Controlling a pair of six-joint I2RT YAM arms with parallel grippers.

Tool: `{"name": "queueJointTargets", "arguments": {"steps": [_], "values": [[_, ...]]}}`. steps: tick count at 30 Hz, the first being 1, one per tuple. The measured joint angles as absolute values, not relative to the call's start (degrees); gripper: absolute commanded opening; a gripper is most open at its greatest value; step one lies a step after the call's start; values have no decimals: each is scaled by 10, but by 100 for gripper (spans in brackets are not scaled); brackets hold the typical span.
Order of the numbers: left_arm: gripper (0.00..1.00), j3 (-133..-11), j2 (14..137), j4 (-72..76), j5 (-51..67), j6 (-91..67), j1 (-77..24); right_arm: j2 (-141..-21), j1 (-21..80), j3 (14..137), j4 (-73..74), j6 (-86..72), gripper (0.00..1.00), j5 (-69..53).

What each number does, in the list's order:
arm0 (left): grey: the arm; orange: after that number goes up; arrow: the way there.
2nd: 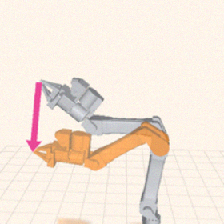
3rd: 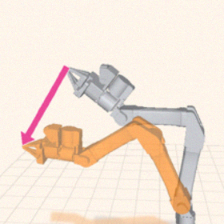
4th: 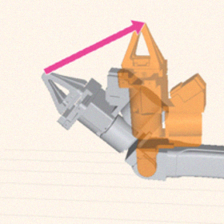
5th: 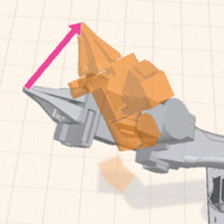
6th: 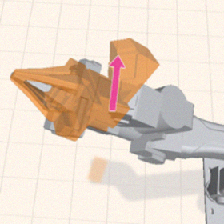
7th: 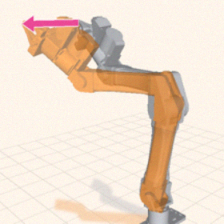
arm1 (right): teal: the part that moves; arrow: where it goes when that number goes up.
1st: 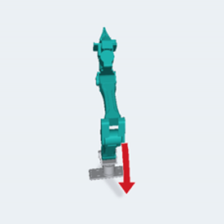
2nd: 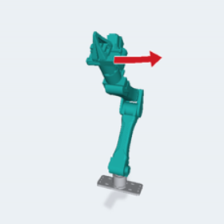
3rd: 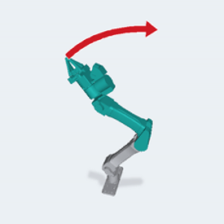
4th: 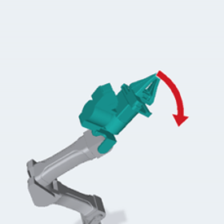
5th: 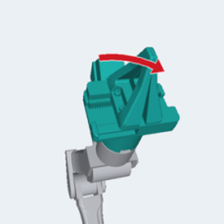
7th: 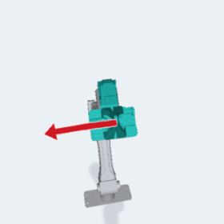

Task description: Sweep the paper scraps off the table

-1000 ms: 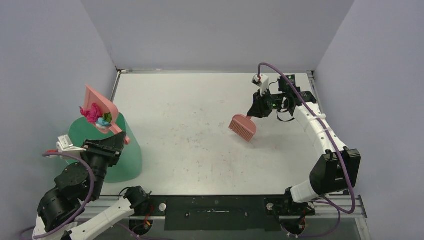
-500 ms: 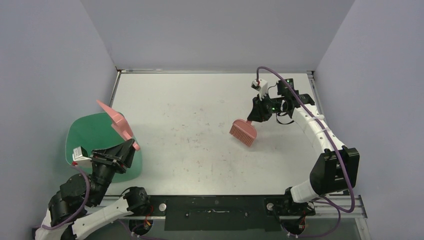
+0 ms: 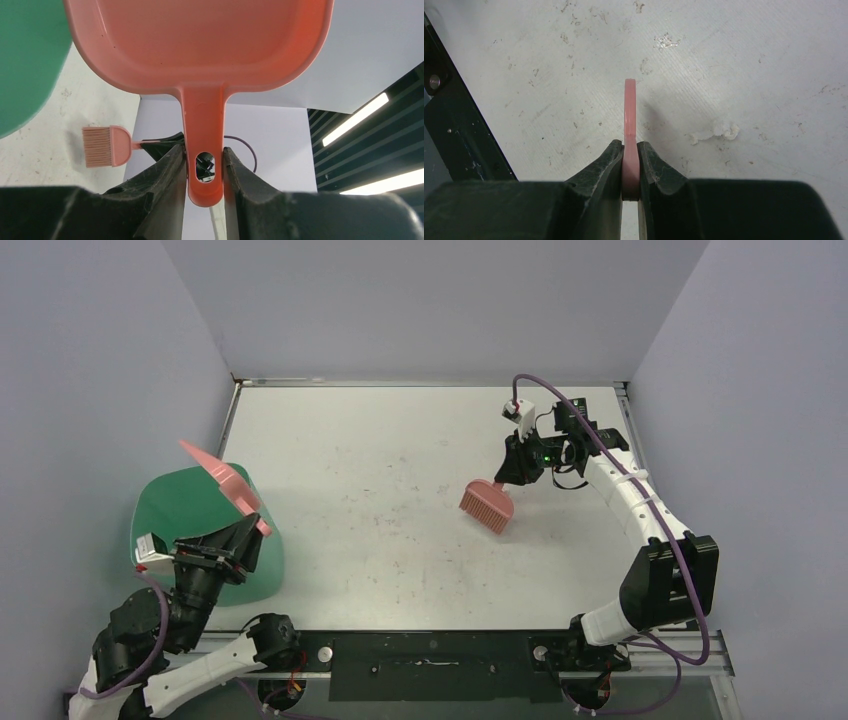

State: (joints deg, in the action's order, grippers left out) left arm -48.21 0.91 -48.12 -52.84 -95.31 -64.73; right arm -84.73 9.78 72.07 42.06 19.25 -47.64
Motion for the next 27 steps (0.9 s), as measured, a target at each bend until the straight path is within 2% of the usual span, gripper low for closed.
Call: {"name": "queueJointTargets", "arguments": {"steps": [5, 14, 19, 27], "values": [[0, -526, 30, -458, -538, -908, -648, -846, 98, 721, 420, 190, 5, -477], [0, -622, 154, -409, -544, -759, -651, -831, 81, 721, 421, 186, 5, -478], [0, -657, 248, -395, -512, -641, -652, -820, 23, 733, 433, 189, 5, -479], [0, -785, 474, -406, -416, -439, -653, -834, -163, 810, 478, 199, 5, -531]]}}
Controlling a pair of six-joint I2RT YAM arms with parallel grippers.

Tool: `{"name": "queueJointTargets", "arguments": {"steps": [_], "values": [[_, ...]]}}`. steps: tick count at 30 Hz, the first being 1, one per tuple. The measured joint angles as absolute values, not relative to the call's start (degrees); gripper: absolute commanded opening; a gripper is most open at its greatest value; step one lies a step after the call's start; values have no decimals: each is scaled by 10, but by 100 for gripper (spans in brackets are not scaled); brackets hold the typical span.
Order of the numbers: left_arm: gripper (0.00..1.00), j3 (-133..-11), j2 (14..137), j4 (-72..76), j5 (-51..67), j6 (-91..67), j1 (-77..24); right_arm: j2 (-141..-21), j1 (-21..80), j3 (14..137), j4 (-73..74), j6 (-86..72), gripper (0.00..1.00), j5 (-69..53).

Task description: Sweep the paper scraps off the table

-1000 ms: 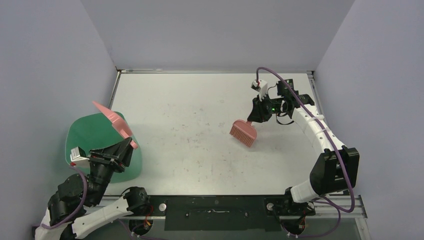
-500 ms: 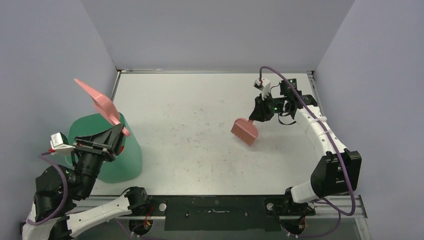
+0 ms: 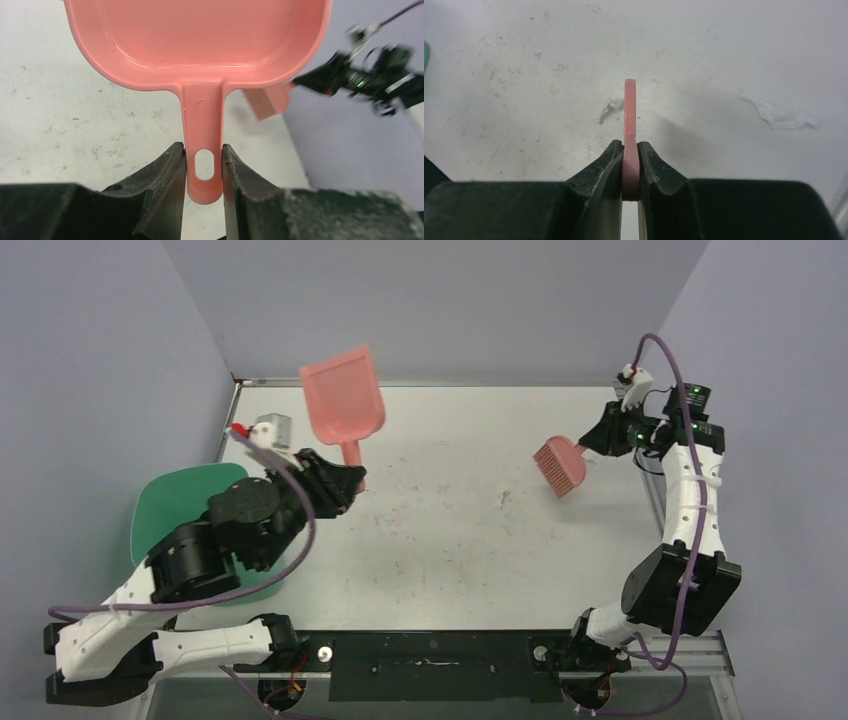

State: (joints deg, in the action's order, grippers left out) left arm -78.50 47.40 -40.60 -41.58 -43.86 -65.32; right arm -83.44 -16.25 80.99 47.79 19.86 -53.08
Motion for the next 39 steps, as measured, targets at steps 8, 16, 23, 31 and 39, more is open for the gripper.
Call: {"name": "queueJointTargets", "arguments": {"steps": [8, 16, 23, 31, 39], "values": [[0, -791, 633, -464, -307, -329, -653, -848, -291, 841, 478, 204, 5, -489], [0, -778, 748, -524, -230, -258, -653, -886, -315, 854, 432, 212, 5, -389], [0, -751, 848, -538, -150, -223, -653, -981, -302, 908, 383, 228, 5, -302], [0, -748, 922, -533, -85, -207, -653, -1110, -239, 1028, 347, 235, 5, -234], [0, -735, 984, -529, -60, -203, -653, -1159, -168, 1030, 317, 251, 5, -211]]}}
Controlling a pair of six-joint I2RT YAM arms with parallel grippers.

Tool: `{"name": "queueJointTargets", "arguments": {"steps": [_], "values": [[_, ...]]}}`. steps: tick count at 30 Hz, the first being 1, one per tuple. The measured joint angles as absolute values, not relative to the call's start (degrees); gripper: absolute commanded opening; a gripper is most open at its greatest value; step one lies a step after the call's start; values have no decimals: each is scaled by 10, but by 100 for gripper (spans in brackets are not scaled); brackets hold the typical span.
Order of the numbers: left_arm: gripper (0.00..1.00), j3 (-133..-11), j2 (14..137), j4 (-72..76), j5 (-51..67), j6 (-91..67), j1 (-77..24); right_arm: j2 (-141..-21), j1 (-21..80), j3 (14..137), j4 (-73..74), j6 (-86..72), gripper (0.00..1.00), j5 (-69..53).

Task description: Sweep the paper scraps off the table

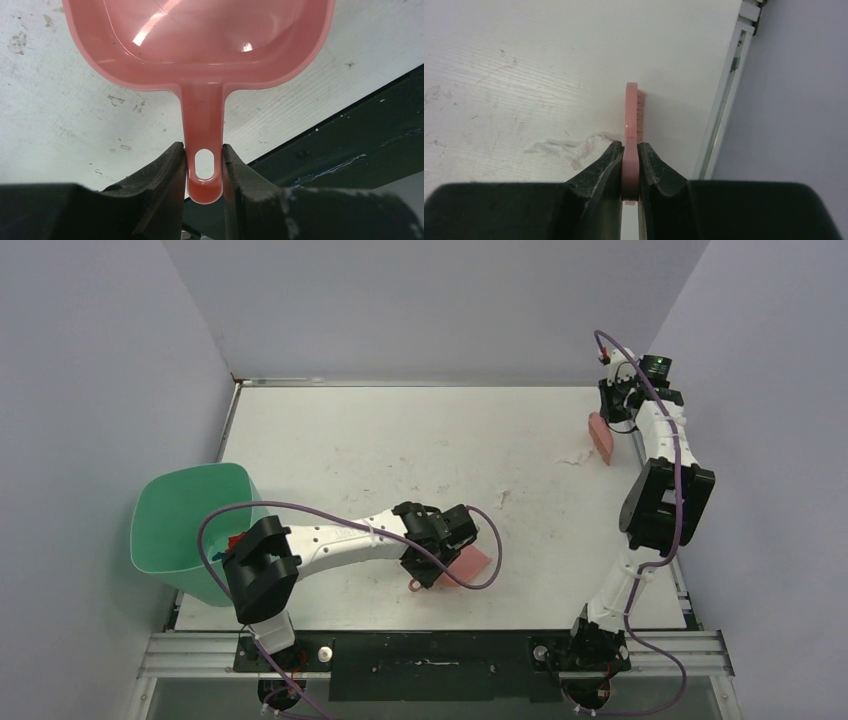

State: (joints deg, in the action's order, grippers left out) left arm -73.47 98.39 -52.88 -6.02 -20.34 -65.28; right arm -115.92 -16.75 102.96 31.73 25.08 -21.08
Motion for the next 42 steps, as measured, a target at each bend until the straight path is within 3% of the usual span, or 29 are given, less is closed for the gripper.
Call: {"name": "queueJointTargets", "arguments": {"steps": [7, 18, 26, 32, 36, 38, 42], "values": [[0, -722, 987, -520, -55, -204, -653, -1108, -114, 931, 305, 289, 5, -231], [0, -724, 1029, -508, -55, -202, -653, -879, -19, 704, 381, 267, 5, -376], [0, -756, 1054, -511, -55, -197, -653, -830, 14, 705, 513, 266, 5, -412], [23, -769, 1054, -512, -56, -197, -653, -830, 13, 812, 538, 278, 5, -392], [36, -768, 1054, -509, -56, -198, -653, -835, 12, 828, 520, 275, 5, -378], [48, -761, 1053, -501, -58, -201, -653, -846, 12, 828, 504, 267, 5, -370], [50, -719, 1030, -477, -66, -208, -653, -874, 12, 827, 472, 248, 5, -358]]}}
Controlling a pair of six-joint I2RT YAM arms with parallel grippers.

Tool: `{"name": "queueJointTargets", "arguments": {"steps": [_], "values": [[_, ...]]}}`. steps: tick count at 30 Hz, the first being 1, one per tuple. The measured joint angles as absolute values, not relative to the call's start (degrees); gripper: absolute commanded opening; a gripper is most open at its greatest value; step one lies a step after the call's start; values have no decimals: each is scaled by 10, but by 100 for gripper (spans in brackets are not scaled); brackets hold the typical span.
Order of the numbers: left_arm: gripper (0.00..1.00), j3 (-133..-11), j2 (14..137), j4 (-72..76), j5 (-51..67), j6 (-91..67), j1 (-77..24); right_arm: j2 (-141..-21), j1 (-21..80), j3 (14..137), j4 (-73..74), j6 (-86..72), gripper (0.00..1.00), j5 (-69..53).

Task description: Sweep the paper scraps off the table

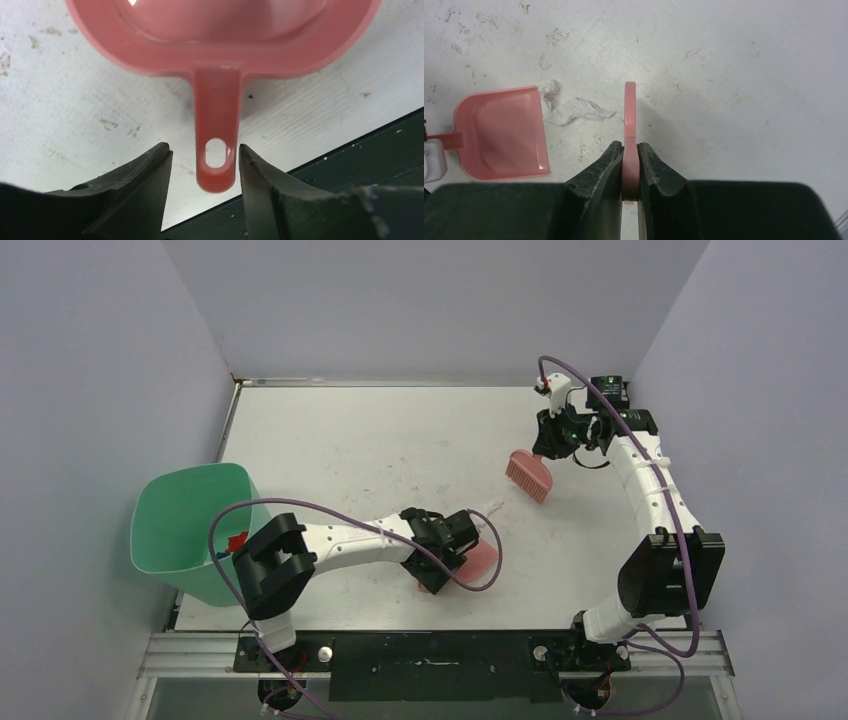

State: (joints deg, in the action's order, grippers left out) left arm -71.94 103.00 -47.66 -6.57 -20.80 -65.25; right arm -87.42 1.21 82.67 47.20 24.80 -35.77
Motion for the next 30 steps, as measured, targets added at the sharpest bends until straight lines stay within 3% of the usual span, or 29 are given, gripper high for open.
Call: {"name": "queueJointTargets", "arguments": {"steps": [9, 16, 22, 30], "values": [[46, -621, 915, -406, -85, -219, -653, -884, 12, 807, 438, 224, 5, -354], [42, -609, 907, -373, -81, -217, -653, -885, 17, 806, 417, 211, 5, -340], [29, -609, 936, -373, -74, -217, -655, -885, 27, 806, 401, 199, 5, -337], [0, -612, 947, -386, -77, -225, -656, -885, 53, 806, 391, 194, 5, -312]]}}
